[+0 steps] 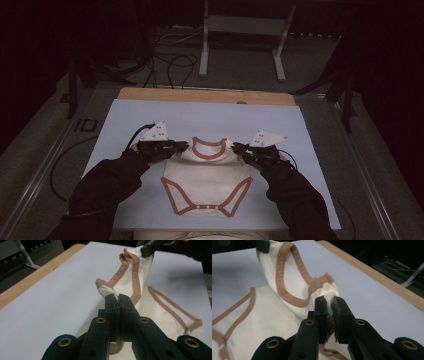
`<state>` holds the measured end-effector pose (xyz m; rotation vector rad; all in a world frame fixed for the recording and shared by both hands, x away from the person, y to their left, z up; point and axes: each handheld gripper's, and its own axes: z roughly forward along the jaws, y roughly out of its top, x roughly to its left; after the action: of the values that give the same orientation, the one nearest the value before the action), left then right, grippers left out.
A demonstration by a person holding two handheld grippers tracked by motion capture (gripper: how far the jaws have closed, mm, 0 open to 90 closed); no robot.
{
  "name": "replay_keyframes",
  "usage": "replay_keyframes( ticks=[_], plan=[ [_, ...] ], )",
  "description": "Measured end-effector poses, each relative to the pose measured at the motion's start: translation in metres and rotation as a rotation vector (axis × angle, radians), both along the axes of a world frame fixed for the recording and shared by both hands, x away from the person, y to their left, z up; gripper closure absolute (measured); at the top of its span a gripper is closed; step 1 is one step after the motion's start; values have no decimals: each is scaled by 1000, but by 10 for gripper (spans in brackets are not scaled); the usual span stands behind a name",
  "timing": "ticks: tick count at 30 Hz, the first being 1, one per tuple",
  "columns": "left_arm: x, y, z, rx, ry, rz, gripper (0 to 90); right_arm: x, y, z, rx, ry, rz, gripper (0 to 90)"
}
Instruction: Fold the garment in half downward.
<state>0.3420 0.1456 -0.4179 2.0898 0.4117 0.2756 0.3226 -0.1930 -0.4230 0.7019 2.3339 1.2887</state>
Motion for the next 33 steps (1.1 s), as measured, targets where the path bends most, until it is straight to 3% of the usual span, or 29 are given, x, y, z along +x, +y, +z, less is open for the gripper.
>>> replay_keyframes(
  ticks=[13,18,22,25,33],
  plan=[
    [-38,-3,-31,-4,17,-61,882,-31,4,-32,-24,73,60,824],
    [-44,1,-35,-9,32,-69,882,-39,3,-34,-15,80,72,823],
    [-53,4,-41,-21,45,-73,881,-46,-1,-35,-7,78,47,823],
    [-60,5,-48,-34,62,-75,881,-52,-6,-41,21,108,50,822],
    [-69,4,-52,-18,66,-103,881,-68,-4,-44,16,117,80,823]
  ],
)
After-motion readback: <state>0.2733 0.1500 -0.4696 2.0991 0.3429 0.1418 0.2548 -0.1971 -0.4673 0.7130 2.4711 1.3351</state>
